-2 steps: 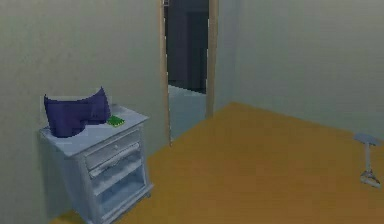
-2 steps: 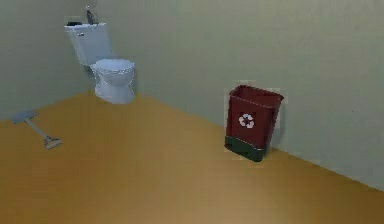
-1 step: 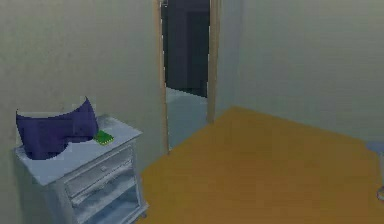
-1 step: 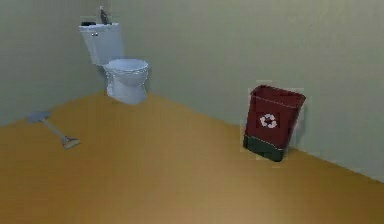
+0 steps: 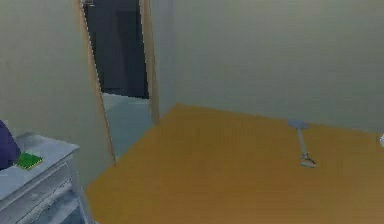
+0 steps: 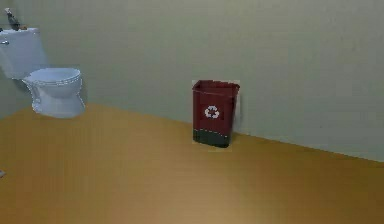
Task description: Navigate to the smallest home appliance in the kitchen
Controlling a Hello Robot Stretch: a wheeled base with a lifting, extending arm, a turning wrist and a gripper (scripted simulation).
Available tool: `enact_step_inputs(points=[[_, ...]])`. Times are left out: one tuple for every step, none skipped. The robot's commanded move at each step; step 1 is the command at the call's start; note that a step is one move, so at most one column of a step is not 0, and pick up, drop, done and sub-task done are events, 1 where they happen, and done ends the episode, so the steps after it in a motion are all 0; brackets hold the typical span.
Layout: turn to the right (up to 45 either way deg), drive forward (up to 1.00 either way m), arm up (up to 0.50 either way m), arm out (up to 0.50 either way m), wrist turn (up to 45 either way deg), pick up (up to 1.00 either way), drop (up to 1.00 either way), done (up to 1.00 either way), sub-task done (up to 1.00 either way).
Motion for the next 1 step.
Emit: enact_step_inputs(points=[[0.0, 1.0, 0.0, 0.0, 0.0, 0.0, 0.0, 0.0, 0.0]])
